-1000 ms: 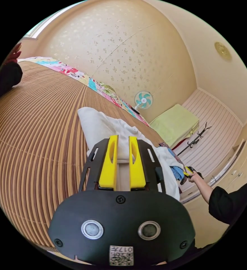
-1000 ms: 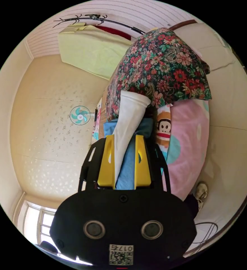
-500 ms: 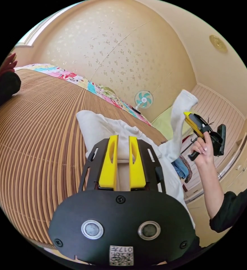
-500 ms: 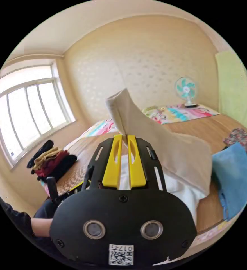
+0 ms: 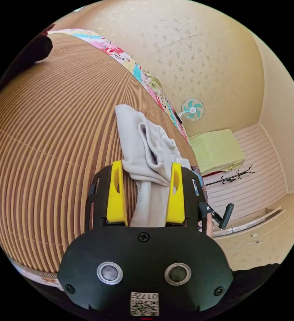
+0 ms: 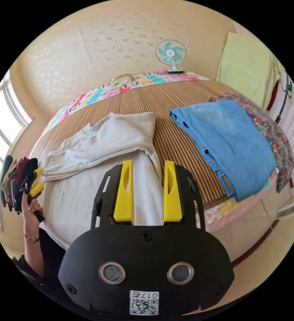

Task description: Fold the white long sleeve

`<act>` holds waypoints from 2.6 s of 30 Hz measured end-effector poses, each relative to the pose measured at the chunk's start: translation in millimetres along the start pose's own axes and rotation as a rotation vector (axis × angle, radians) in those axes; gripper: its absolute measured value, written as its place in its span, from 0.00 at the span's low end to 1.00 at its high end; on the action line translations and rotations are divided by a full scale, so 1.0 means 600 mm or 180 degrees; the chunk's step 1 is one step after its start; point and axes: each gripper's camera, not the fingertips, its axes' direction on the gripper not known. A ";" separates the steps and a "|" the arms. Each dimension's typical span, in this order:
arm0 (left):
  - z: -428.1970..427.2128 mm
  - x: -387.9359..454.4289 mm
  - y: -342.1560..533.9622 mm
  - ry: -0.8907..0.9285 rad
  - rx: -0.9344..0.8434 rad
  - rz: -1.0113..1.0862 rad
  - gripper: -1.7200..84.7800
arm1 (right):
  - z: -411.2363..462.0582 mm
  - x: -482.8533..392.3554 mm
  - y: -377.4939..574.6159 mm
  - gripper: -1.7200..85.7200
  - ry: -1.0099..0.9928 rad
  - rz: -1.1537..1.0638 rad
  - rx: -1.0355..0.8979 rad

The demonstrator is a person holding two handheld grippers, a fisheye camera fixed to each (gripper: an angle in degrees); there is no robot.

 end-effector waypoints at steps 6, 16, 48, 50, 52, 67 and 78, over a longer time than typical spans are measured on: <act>-0.002 0.011 -0.074 -0.0357 -0.0091 0.0037 0.13 | 0.127 -0.071 -0.097 0.09 -0.0293 -0.0068 -0.0333; -0.155 -0.046 -0.242 -0.0361 0.0299 0.0234 0.17 | 0.252 -0.208 -0.255 0.12 -0.0772 0.0114 -0.0639; -0.445 0.016 0.184 0.1121 -0.0921 0.0416 0.07 | -0.329 0.333 0.285 0.07 -0.3322 0.0824 0.0304; -0.506 0.032 0.182 0.1280 -0.0839 0.0601 0.07 | -0.398 0.316 0.315 0.06 -0.3779 0.0514 0.0557; -0.581 0.052 0.185 0.1606 -0.0704 0.0763 0.07 | -0.465 0.294 0.346 0.06 -0.4092 0.0200 0.0823; -0.472 0.066 -0.187 0.0383 0.0757 0.0168 0.13 | -0.393 0.006 -0.066 0.11 -0.1874 0.0256 0.0865; -0.284 0.025 -0.029 -0.1405 0.0203 0.0580 0.13 | -0.090 -0.227 0.138 0.03 0.0813 -0.0793 -0.0084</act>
